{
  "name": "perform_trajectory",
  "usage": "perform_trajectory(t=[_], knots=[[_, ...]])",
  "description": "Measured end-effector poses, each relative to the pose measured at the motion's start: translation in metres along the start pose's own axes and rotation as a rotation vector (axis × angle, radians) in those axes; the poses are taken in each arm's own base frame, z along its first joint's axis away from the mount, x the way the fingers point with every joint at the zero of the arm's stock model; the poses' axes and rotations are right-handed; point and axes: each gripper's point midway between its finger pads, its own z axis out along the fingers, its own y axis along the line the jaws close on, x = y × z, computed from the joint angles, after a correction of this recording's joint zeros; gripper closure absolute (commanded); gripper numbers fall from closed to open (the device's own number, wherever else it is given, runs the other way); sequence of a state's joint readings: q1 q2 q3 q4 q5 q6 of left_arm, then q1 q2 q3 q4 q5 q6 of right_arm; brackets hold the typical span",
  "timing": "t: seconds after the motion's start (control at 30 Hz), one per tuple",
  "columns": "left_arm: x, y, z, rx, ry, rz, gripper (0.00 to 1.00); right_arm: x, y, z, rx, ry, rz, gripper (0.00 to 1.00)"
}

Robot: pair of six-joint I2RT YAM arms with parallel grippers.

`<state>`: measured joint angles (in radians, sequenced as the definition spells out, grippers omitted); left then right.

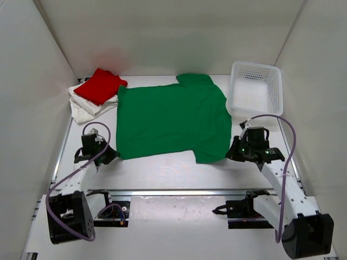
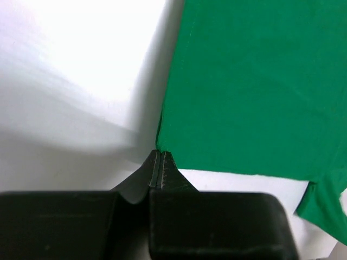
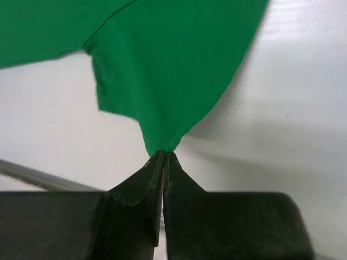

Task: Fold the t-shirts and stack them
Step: Flatten out the tshirt, then grap the side of the flattened tshirt closest away from the robot with both arms, then fold the flattened tshirt in 1/3 of the way

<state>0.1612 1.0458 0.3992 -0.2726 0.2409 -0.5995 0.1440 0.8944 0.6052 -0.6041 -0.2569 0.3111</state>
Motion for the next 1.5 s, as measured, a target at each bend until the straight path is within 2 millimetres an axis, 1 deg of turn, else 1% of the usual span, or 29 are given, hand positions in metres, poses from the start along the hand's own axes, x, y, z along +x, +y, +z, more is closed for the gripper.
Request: perform_trajectory(t=[0.03, 0.13, 0.2, 0.27, 0.33, 0.43, 0.5, 0.6, 0.7, 0.8, 0.87, 1.03, 1.13, 1.3, 1.5], knots=[[0.001, 0.001, -0.004, -0.001, 0.000, 0.006, 1.00, 0.005, 0.002, -0.006, -0.009, 0.002, 0.008, 1.00], [-0.004, -0.002, -0.020, 0.009, -0.043, 0.037, 1.00, 0.021, 0.015, -0.025, -0.033, -0.001, 0.009, 1.00], [-0.007, -0.009, -0.031, 0.023, -0.057, 0.061, 1.00, 0.035, 0.030, -0.037, -0.077, 0.021, -0.006, 1.00], [-0.008, -0.017, -0.039, 0.033, -0.047, 0.088, 1.00, 0.050, 0.037, -0.047, -0.106, 0.049, 0.007, 1.00], [-0.006, -0.023, -0.045, 0.039, -0.028, 0.112, 1.00, 0.062, 0.038, -0.056, -0.107, 0.067, 0.038, 1.00], [0.001, -0.027, -0.055, 0.031, -0.007, 0.147, 1.00, 0.071, 0.034, -0.064, -0.077, 0.089, 0.062, 1.00], [-0.001, -0.028, -0.060, 0.017, -0.006, 0.163, 1.00, 0.072, 0.032, -0.063, -0.055, 0.116, 0.069, 1.00], [-0.006, -0.027, -0.060, 0.003, -0.014, 0.157, 1.00, 0.068, 0.024, -0.055, -0.013, 0.145, 0.084, 1.00], [-0.012, -0.026, -0.053, 0.005, -0.018, 0.114, 1.00, 0.053, 0.010, -0.045, 0.027, 0.126, 0.120, 1.00], [-0.020, -0.027, -0.042, 0.011, -0.039, 0.057, 1.00, 0.026, -0.009, -0.035, 0.058, 0.086, 0.173, 1.00], [-0.024, -0.030, -0.035, 0.016, -0.045, 0.024, 1.00, 0.003, -0.016, -0.029, 0.072, 0.057, 0.168, 1.00], [-0.039, -0.033, -0.017, 0.017, -0.081, -0.031, 1.00, -0.054, -0.013, -0.006, 0.060, 0.009, 0.097, 0.99], [-0.044, -0.032, -0.006, 0.008, -0.092, -0.056, 1.00, -0.082, -0.011, 0.009, 0.051, -0.017, 0.073, 1.00], [-0.050, -0.028, 0.010, -0.009, -0.097, -0.095, 1.00, -0.114, -0.012, 0.035, 0.050, -0.026, 0.059, 1.00], [-0.052, -0.021, 0.022, -0.032, -0.096, -0.127, 1.00, -0.149, -0.011, 0.062, 0.044, -0.037, 0.039, 1.00]])
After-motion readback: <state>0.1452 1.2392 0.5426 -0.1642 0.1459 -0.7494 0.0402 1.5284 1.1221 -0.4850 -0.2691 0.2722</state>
